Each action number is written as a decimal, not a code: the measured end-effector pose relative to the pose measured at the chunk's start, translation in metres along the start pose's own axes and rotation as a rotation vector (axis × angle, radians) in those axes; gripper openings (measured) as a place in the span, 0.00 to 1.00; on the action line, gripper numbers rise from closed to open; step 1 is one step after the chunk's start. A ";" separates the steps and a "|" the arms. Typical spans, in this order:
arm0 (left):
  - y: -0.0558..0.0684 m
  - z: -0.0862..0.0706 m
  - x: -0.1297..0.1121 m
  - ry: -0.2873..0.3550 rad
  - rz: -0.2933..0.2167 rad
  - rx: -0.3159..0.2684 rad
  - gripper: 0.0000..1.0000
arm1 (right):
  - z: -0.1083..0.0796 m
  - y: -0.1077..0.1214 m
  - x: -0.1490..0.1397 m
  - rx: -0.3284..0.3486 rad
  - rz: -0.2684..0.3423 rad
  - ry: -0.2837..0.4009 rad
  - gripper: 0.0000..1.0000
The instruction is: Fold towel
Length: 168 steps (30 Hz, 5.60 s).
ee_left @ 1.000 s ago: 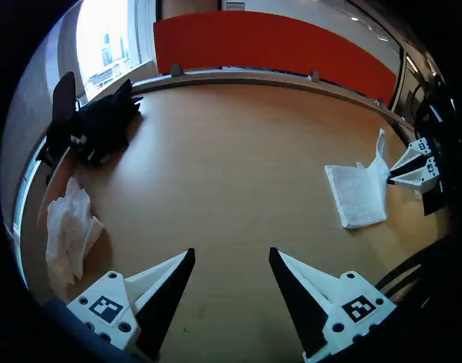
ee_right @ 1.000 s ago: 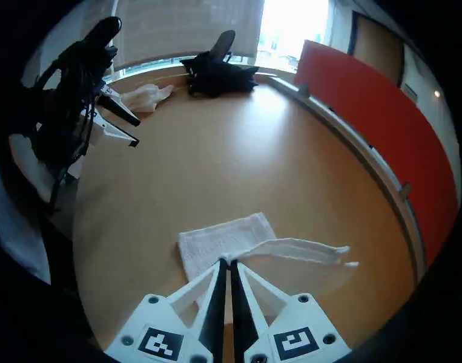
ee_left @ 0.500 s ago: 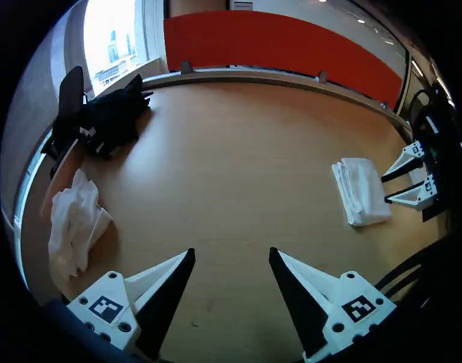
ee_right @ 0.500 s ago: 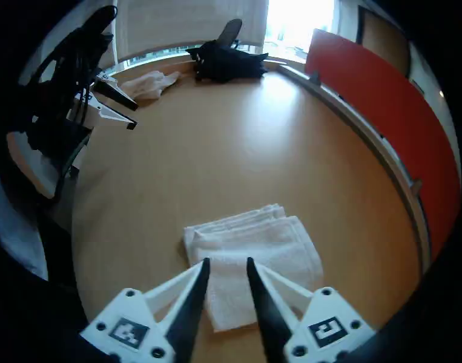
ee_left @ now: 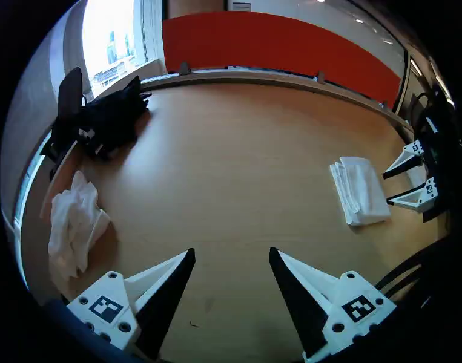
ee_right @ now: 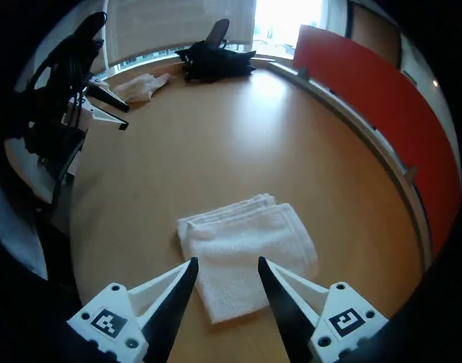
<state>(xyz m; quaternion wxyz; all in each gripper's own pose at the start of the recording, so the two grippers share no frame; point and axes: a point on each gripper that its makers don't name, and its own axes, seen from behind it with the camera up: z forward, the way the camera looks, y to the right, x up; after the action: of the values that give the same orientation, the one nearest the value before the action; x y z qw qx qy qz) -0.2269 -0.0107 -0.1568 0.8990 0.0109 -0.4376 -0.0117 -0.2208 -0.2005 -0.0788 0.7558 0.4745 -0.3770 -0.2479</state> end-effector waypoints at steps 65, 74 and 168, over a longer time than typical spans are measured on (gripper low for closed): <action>0.013 0.003 0.001 -0.002 0.025 -0.024 0.91 | 0.007 -0.013 -0.096 -0.054 0.228 -0.101 0.47; 0.012 0.003 0.001 -0.001 0.024 -0.023 0.91 | 0.006 -0.010 -0.099 -0.064 0.245 -0.102 0.33; 0.028 -0.001 0.020 0.049 0.057 -0.062 0.91 | -0.144 0.106 0.051 -0.352 0.187 0.297 0.04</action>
<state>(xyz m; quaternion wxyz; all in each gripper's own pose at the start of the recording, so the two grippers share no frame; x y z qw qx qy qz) -0.2134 0.0163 -0.1414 0.9093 -0.0293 -0.4151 0.0006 -0.0728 -0.1162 -0.0043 0.8936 0.3295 -0.2552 -0.1664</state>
